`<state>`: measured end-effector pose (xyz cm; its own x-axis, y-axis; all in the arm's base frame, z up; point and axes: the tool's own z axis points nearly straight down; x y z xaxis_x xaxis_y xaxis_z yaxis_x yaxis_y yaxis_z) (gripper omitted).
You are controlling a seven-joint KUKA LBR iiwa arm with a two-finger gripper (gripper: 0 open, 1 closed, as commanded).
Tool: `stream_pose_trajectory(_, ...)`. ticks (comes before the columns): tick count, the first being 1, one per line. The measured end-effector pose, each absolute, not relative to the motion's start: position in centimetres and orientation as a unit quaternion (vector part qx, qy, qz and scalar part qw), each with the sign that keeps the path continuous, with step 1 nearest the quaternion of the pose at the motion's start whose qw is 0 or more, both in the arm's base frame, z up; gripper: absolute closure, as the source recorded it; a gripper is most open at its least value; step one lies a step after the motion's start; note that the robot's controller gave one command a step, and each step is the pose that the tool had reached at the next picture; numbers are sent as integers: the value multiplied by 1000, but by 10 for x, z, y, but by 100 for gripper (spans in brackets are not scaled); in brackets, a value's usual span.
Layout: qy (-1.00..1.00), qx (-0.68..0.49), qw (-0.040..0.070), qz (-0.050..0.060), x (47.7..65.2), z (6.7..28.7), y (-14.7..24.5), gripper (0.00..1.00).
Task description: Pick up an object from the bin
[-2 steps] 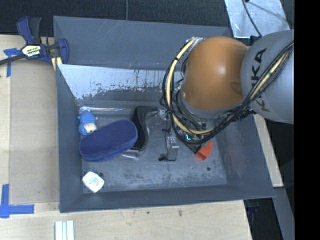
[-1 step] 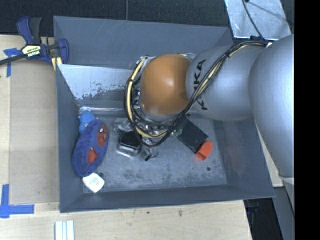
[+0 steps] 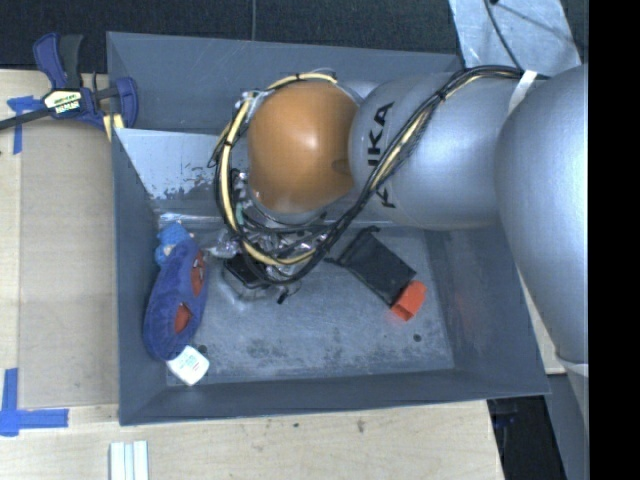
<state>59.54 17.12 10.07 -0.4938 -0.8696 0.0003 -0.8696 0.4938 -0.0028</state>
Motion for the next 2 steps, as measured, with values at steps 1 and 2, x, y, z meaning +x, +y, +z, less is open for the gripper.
stream_pose_trajectory(1,835,-551,5,-1,622,116,108,0)
stream_pose_trajectory(2,735,-678,3,0,628,70,118,0)
